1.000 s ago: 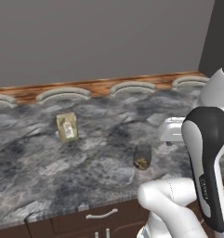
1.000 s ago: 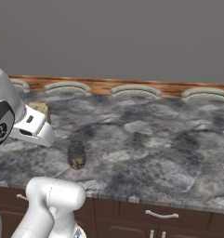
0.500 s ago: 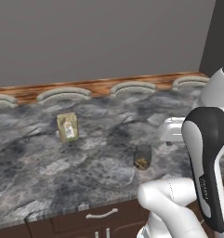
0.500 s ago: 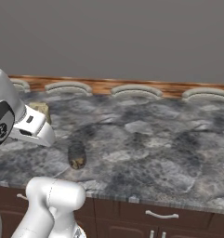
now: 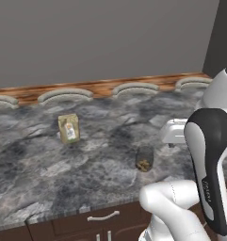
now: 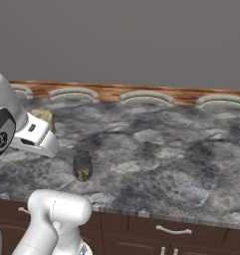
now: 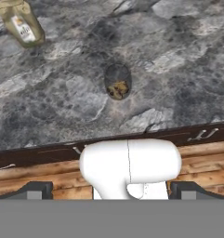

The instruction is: Pick the jar and jar from the dining table and place them in the open cabinet. Close the cabinet after placing the objects.

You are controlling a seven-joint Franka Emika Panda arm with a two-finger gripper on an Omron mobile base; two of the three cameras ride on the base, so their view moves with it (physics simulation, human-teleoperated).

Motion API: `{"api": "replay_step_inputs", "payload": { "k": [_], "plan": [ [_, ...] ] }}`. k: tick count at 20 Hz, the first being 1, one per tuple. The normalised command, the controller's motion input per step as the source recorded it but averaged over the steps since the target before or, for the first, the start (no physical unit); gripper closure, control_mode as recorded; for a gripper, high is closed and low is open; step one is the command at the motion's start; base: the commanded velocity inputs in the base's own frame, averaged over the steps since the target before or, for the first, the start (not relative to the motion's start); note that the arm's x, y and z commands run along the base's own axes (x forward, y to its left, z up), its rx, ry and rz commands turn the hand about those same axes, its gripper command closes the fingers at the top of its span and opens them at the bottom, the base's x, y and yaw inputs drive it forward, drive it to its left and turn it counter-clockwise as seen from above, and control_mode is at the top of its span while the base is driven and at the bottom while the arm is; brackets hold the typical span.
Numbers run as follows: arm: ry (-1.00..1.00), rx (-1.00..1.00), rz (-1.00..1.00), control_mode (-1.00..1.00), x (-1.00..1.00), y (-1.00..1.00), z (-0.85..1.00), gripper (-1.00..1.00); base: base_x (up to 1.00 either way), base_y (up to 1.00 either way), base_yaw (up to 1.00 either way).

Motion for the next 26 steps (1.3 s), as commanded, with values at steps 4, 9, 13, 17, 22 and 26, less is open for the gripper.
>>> {"api": "replay_step_inputs", "payload": {
  "k": [4, 9, 13, 17, 22, 26],
  "plan": [
    [0.06, 0.0, 0.0, -1.0, 0.08, 0.0, 0.0, -1.0, 0.08, 0.0, 0.0],
    [0.13, 0.01, 0.0, -1.0, 0.17, -0.04, 0.0, -1.0, 0.0, 0.0, 0.0],
    [0.18, 0.01, 0.0, -1.0, 0.2, -0.14, 0.0, -1.0, 0.0, 0.0, 0.0],
    [0.24, 0.01, 0.0, -1.0, 0.28, -0.25, 0.0, -1.0, 0.0, 0.0, 0.0],
    [0.25, 0.02, 0.0, -1.0, 0.28, -0.31, -0.02, -1.0, 0.0, 0.0, 0.0],
    [0.26, 0.01, 0.0, -1.0, 0.29, -0.3, -0.05, -1.0, 0.0, 0.0, 0.0]
  ]
}}
